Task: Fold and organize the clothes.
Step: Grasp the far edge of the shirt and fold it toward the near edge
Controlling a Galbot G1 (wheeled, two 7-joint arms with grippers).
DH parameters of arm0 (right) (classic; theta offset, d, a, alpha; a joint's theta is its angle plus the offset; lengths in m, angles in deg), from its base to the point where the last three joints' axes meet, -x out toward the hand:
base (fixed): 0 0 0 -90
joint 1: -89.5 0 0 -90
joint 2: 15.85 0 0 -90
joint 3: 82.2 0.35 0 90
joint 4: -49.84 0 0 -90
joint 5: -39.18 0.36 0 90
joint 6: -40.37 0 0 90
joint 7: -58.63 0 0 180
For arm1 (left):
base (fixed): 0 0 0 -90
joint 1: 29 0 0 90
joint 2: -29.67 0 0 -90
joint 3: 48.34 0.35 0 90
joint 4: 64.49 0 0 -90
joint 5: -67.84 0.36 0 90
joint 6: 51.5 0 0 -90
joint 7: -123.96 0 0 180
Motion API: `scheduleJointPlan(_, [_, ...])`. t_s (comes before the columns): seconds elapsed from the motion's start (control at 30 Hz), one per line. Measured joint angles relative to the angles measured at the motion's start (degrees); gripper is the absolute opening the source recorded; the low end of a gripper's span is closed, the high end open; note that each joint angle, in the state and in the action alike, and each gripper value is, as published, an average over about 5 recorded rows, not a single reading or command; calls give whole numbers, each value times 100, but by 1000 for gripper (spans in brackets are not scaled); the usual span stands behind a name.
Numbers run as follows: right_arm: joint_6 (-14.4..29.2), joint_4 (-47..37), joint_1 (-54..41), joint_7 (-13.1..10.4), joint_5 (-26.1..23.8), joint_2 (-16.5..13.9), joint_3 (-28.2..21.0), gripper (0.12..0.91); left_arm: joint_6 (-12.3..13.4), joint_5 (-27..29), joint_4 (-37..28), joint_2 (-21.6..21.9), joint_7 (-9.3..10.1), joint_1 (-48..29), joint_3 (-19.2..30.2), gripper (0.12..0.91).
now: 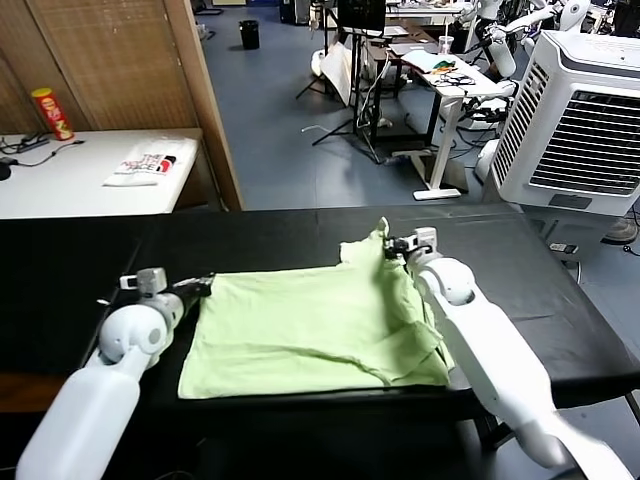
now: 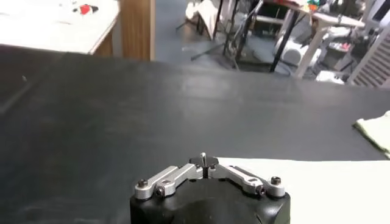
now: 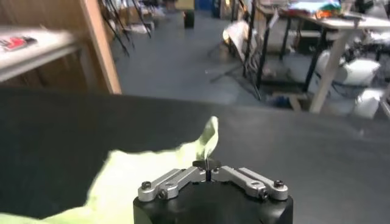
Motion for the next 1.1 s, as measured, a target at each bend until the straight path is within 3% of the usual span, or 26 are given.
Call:
scheduleJointPlan(0.1, [-112, 487, 368, -4, 131, -259, 153, 122, 37, 3, 400, 111, 9, 291, -136, 129])
scheduleJointPlan(0.27, [-619, 1279, 1003, -336, 311, -621, 399, 122, 64, 5, 1114, 256, 30, 884, -444, 129])
scheduleJointPlan(0.53, [-1002, 2151, 1873, -476, 481, -825, 717, 122, 60, 126, 1967, 318, 43, 2012, -993, 129])
scheduleJointPlan(1.1, [-1181, 2730, 2859, -584, 495, -948, 1038, 122, 66, 376, 2214, 279, -115, 3091, -1391, 129])
